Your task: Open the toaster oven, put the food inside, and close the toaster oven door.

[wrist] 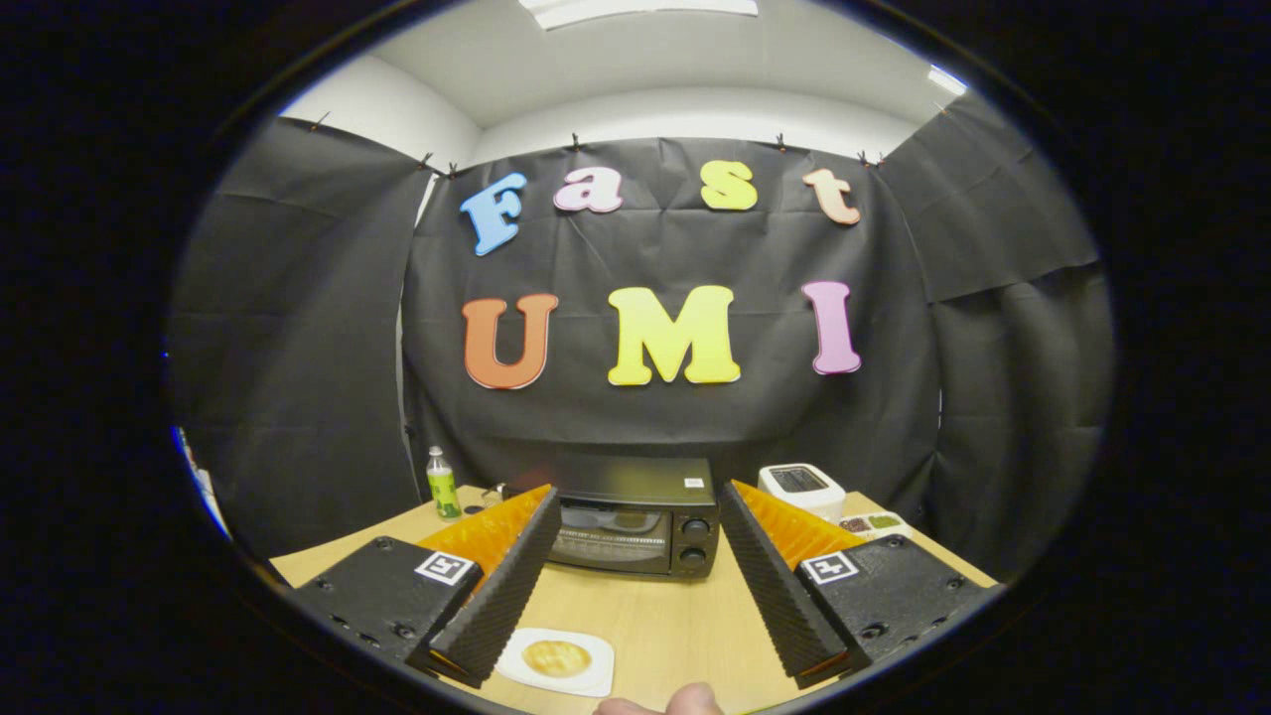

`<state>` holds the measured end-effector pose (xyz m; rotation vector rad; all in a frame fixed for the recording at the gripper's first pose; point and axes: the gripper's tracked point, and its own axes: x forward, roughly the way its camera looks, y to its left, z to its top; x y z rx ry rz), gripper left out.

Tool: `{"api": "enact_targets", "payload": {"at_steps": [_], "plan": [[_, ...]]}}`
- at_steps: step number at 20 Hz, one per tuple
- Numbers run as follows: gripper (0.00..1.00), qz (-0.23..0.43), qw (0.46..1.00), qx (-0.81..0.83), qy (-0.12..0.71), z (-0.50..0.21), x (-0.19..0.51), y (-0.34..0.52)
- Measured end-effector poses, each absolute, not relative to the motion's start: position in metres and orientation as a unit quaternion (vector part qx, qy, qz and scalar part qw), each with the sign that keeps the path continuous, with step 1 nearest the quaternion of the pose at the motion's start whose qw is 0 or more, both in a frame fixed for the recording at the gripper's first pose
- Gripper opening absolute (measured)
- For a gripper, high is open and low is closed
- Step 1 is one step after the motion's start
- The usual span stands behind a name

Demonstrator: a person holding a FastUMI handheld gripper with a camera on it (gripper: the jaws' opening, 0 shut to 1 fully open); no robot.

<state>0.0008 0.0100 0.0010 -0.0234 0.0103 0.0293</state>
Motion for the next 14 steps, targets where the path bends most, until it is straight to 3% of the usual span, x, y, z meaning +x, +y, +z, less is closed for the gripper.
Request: {"api": "enact_targets", "payload": {"at_steps": [14], "plan": [[1.00, 0.003, 1.000, 0.006, -0.006, 0.011, 0.030, 0.020]]}}
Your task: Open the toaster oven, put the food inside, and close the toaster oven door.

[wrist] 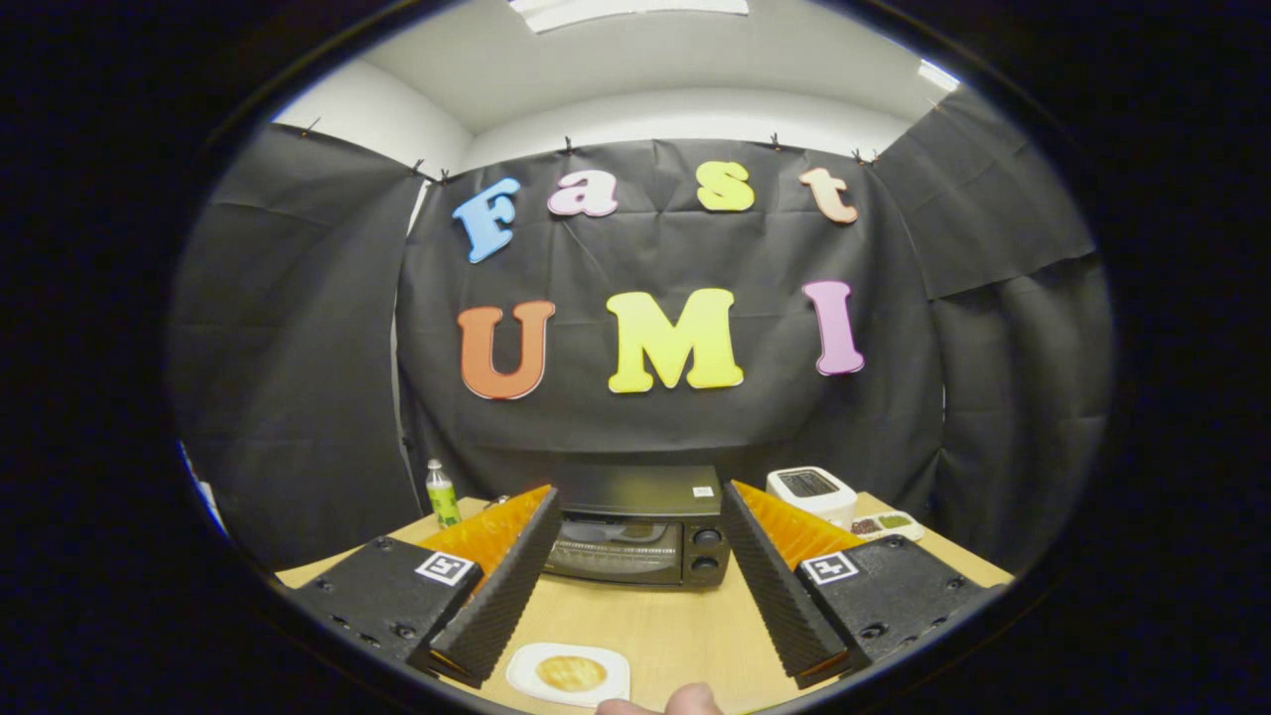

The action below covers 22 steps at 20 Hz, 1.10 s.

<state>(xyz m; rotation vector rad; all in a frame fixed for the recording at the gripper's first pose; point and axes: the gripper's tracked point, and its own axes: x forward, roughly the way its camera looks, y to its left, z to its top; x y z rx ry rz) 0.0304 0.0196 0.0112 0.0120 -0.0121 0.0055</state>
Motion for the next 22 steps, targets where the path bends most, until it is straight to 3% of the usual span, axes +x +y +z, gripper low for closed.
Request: {"api": "enact_targets", "payload": {"at_steps": [13, 22], "plan": [[1.00, 0.018, 1.000, -0.017, 0.001, 0.005, 0.166, 0.079], [1.00, -0.009, 0.997, 0.000, 0.078, -0.085, 0.251, 0.094]]}}
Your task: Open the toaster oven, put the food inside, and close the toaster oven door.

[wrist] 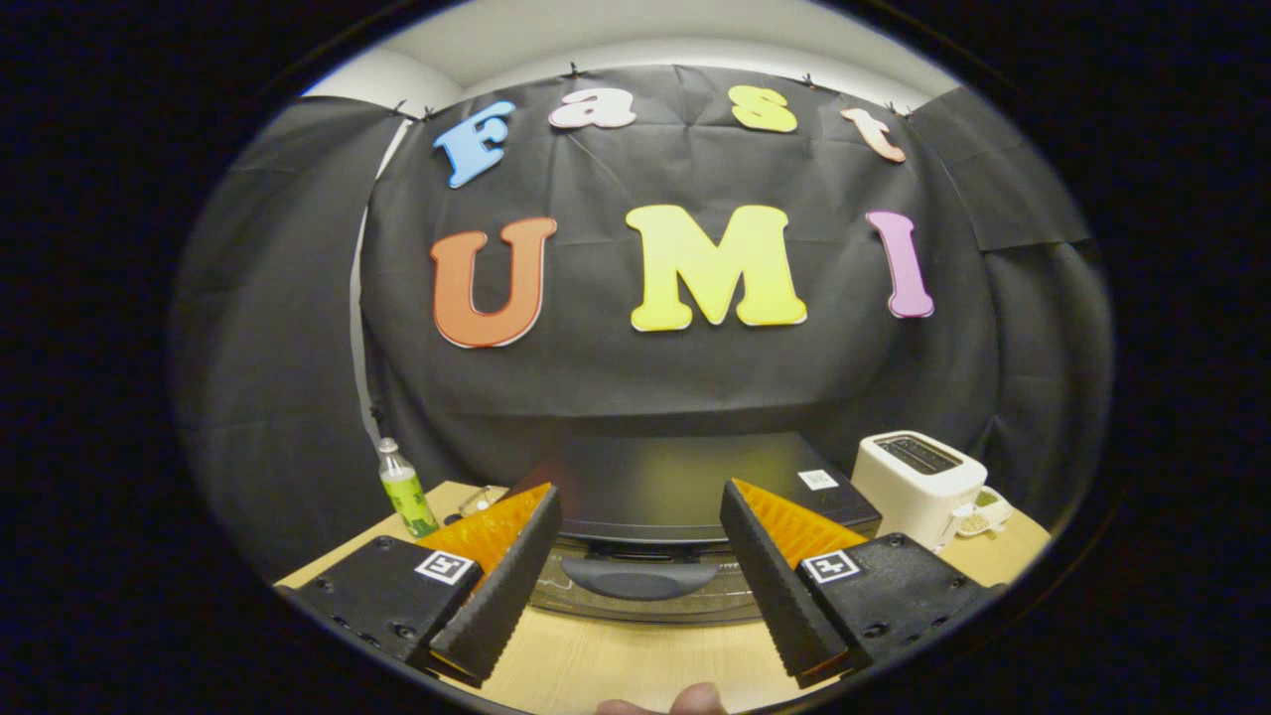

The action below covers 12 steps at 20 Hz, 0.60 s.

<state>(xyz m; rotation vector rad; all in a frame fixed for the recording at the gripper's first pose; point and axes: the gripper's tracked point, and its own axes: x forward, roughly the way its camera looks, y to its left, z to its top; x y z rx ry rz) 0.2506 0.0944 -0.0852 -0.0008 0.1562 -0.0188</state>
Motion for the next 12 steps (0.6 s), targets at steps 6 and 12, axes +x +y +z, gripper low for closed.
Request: {"api": "enact_targets", "payload": {"at_steps": [6, 12], "plan": [[1.00, -0.034, 0.994, -0.013, 0.102, -0.120, 0.276, 0.097], [1.00, -0.036, 0.994, -0.017, 0.102, -0.132, 0.287, 0.102]]}}
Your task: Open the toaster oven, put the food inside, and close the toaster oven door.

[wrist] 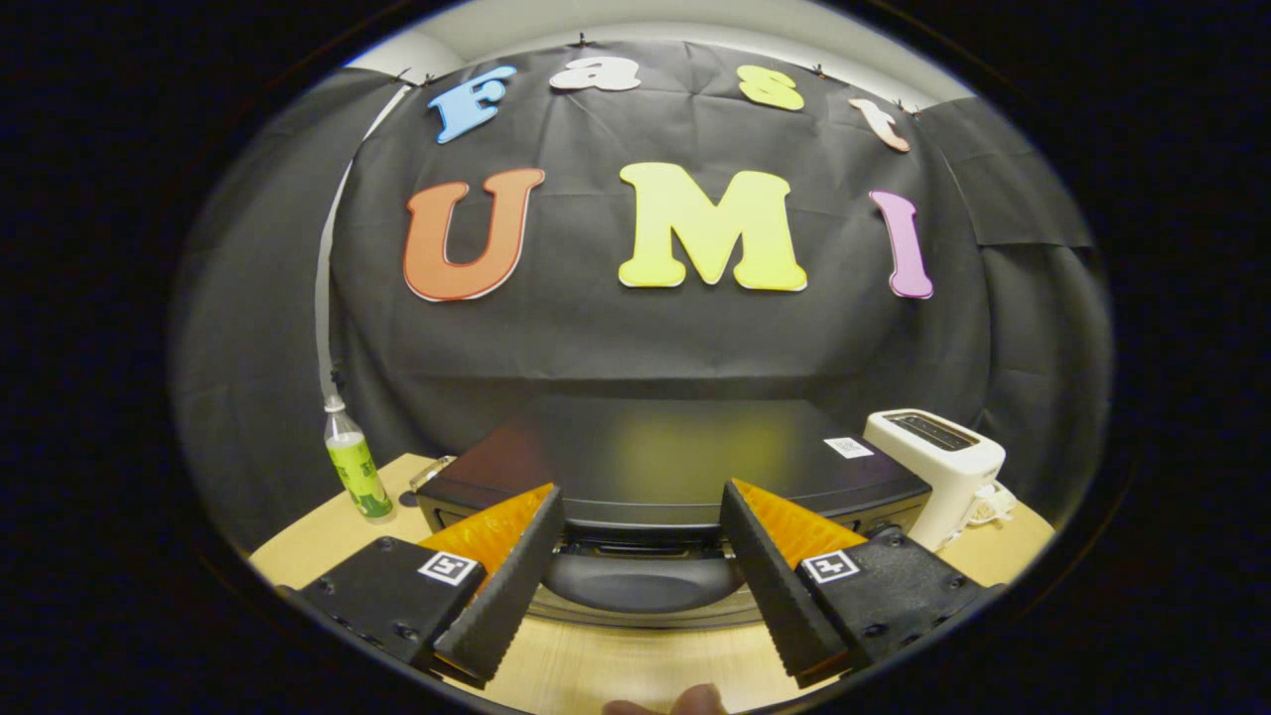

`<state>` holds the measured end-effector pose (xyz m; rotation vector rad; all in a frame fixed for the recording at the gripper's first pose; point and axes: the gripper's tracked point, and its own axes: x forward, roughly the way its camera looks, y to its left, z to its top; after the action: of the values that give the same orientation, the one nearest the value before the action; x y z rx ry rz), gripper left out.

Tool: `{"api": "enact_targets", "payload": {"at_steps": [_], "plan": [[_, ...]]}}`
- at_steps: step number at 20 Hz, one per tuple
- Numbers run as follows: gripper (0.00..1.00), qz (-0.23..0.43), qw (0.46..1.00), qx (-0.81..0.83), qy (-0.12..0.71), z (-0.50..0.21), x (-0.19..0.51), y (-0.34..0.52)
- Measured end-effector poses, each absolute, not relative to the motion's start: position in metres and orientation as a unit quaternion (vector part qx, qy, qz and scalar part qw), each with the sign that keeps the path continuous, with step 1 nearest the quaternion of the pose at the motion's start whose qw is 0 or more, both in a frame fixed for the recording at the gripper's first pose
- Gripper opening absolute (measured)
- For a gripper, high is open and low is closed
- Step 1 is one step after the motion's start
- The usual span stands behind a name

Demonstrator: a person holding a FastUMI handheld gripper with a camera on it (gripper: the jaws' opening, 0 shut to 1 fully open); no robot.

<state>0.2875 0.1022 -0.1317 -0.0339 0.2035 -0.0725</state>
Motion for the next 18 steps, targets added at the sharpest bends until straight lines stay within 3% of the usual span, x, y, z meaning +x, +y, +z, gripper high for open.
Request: {"api": "enact_targets", "payload": {"at_steps": [10, 13, 18], "plan": [[1.00, -0.040, 0.993, -0.079, 0.080, -0.142, 0.278, 0.099], [1.00, -0.059, 0.996, 0.002, 0.060, -0.147, 0.275, 0.097], [1.00, -0.058, 0.995, -0.008, 0.081, -0.154, 0.272, 0.099]]}}
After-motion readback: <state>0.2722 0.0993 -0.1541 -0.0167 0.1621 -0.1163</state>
